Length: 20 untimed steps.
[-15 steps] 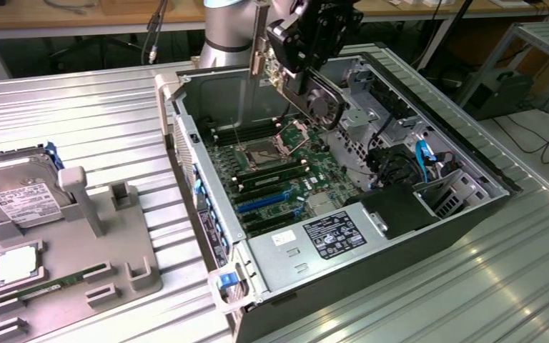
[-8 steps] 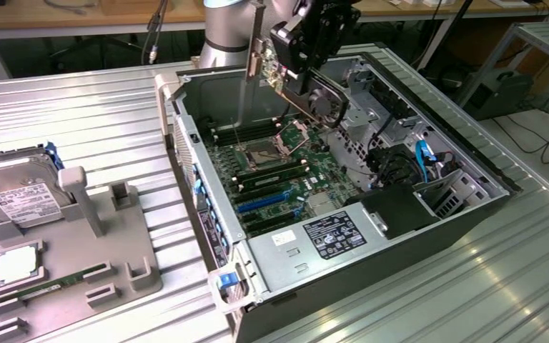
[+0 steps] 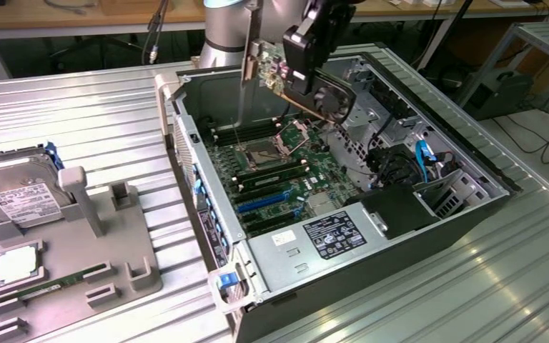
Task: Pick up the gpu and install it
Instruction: 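Insert the gpu into the slot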
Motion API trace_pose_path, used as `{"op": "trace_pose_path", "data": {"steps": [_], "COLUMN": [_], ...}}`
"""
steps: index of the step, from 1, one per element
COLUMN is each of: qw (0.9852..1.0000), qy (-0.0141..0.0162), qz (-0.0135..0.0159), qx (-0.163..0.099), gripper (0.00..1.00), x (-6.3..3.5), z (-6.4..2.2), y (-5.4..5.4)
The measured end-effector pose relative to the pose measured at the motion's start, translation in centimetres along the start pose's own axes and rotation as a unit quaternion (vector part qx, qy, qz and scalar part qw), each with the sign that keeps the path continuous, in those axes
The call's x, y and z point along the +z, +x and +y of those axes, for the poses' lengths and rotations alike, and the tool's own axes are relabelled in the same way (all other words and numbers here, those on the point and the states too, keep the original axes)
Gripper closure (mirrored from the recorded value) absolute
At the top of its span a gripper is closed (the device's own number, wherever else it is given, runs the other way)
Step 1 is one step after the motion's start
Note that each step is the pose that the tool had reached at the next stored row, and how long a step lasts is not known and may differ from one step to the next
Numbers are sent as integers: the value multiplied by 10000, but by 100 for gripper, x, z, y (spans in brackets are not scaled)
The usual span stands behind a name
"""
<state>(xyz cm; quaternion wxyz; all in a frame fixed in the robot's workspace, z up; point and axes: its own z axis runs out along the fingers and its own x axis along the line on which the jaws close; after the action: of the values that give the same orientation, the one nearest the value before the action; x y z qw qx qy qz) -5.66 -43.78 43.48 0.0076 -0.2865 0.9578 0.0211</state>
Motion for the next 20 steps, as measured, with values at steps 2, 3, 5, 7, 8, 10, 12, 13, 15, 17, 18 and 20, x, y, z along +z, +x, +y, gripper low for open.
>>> {"op": "trace_pose_path", "data": {"steps": [2,3,5,7,8,10,12,13,15,17,18,20], "qw": [9998,9996,9990,9979,9974,9959,9941,9932,9914,9886,9876,9852], "qy": [-4,-6,-11,-15,-17,-21,-26,-28,-31,-35,-36,-39], "qz": [7,9,15,21,23,29,35,37,42,48,49,53], "qx": [-193,-269,-452,-648,-715,-903,-1084,-1162,-1306,-1504,-1568,-1713], "gripper": [72,72,72,72,72,72,72,72,72,72,72,72], "x": [0,0,0,0,0,0,0,0,0,0,0,0], "z": [-6,-8,-13,-19,-21,-25,-30,-32,-36,-41,-42,-46], "y": [-9,-13,-21,-29,-32,-39,-46,-49,-54,-62,-64,-69]}}
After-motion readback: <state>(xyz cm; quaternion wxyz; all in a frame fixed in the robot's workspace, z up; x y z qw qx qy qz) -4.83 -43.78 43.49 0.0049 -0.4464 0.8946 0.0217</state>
